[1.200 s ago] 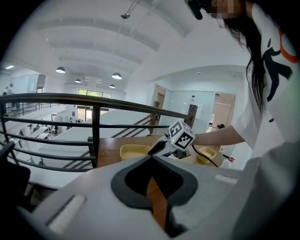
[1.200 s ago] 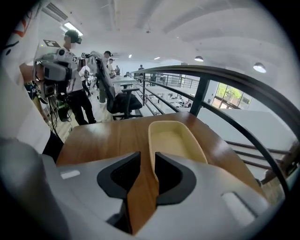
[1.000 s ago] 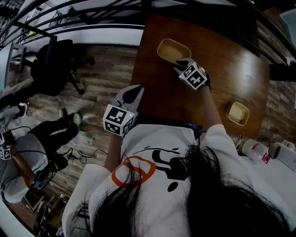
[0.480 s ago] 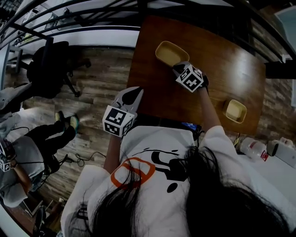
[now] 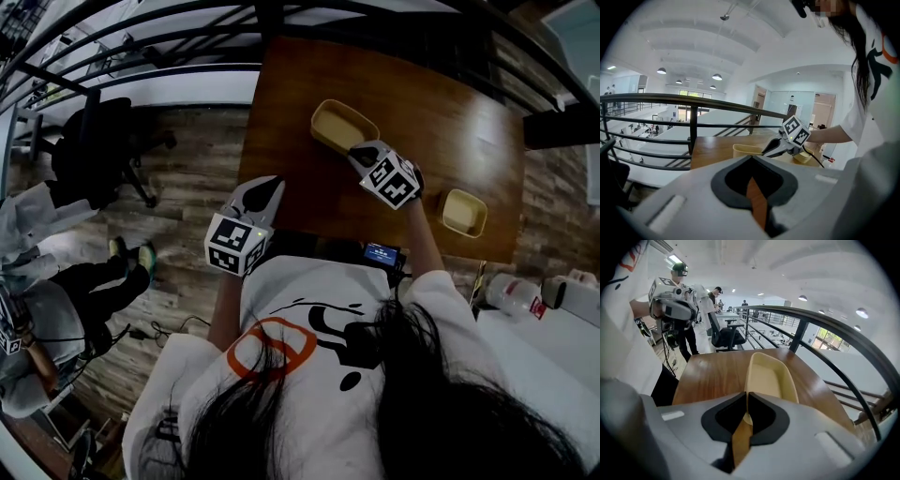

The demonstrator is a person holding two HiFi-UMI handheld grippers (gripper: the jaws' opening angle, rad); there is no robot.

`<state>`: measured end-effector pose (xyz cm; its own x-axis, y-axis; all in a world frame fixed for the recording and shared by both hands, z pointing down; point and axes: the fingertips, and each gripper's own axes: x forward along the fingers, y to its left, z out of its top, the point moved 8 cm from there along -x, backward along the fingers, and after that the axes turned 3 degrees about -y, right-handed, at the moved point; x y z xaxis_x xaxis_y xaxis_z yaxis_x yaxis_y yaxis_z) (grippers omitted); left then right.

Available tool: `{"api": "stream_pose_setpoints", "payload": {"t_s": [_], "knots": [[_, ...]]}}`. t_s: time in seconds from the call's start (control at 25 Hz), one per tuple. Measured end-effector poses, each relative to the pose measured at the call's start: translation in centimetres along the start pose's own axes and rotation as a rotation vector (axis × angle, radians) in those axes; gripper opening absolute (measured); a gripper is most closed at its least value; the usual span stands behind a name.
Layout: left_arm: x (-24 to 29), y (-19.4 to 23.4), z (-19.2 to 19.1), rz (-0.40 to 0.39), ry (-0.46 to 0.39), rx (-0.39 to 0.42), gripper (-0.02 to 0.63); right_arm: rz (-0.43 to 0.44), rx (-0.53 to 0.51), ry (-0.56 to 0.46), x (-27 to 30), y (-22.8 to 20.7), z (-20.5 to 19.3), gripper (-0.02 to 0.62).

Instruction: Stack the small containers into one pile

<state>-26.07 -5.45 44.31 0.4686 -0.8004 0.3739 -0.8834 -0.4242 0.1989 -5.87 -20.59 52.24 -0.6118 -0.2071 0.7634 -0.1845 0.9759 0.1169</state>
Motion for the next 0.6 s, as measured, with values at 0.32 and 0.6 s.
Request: {"api": "stream_pose_setpoints", "payload": {"t_s": [0.32, 0.6], "knots": [[4.2, -7.7, 0.6, -0.069, -0.002, 0.018, 0.0, 0.015, -0.005, -0.047, -8.0, 1.0, -4.8, 0.044], [8.0, -15.2, 0.8, -0.128, 0.004, 0.045, 0.0, 0.022, -0.003, -0.067, -14.4, 1.1, -10.4, 0.044]]}}
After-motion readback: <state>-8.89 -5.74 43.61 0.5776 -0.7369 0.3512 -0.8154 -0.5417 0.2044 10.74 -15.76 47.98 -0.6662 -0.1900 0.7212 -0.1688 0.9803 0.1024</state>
